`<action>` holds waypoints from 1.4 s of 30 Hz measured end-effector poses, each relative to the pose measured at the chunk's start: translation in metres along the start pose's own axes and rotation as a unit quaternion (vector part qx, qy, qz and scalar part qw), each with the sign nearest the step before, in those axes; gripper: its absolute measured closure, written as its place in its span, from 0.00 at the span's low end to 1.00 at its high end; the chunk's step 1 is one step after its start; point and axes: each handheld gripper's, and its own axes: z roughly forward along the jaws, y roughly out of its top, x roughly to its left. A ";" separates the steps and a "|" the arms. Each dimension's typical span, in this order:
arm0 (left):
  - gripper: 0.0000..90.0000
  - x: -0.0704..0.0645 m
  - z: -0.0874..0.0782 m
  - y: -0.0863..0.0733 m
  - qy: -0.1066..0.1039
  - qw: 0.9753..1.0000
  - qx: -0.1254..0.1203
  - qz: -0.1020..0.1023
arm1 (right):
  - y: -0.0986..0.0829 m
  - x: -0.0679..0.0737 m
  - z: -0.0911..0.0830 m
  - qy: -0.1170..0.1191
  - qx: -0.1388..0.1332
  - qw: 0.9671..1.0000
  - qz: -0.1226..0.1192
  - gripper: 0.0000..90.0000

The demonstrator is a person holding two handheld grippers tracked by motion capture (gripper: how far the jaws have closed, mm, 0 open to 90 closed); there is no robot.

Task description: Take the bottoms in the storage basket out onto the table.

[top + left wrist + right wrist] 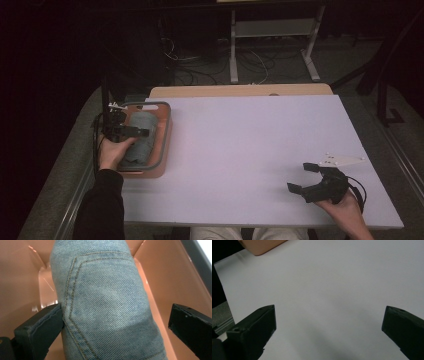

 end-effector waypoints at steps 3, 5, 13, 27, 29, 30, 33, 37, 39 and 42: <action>0.00 -0.001 0.003 0.000 0.011 1.000 0.008 0.005 | 0.000 0.000 0.000 -0.001 0.000 1.000 -0.001 0.00; 0.00 -0.002 0.004 0.001 0.015 1.000 0.013 0.004 | 0.000 0.000 0.000 0.000 0.000 1.000 -0.002 0.00; 0.00 -0.006 0.011 0.001 0.034 0.998 0.048 0.010 | 0.000 0.000 0.000 0.000 0.001 1.000 -0.003 0.00; 0.02 -0.002 0.018 0.001 0.012 0.997 0.079 -0.016 | 0.000 0.001 0.000 0.000 0.001 1.000 -0.003 0.00; 0.04 -0.001 0.018 0.002 0.013 0.996 0.081 -0.021 | 0.000 0.001 0.000 0.000 0.001 1.000 -0.004 0.00; 0.05 -0.001 0.018 0.002 0.014 0.996 0.082 -0.023 | 0.000 0.001 0.000 0.000 0.002 1.000 -0.004 0.00; 0.07 -0.001 0.019 0.002 0.017 0.996 0.086 -0.033 | 0.000 0.001 0.000 0.000 0.002 1.000 -0.004 0.00; 0.10 0.001 0.020 0.002 0.015 0.995 0.091 -0.047 | 0.000 0.001 0.000 0.000 0.002 1.000 -0.004 0.00; 0.12 0.001 0.020 0.002 0.014 0.994 0.092 -0.053 | 0.000 0.001 0.000 0.000 0.002 1.000 -0.005 0.00; 0.16 0.003 0.020 0.002 0.013 0.993 0.096 -0.062 | 0.000 0.001 0.000 0.000 0.002 1.000 -0.004 0.00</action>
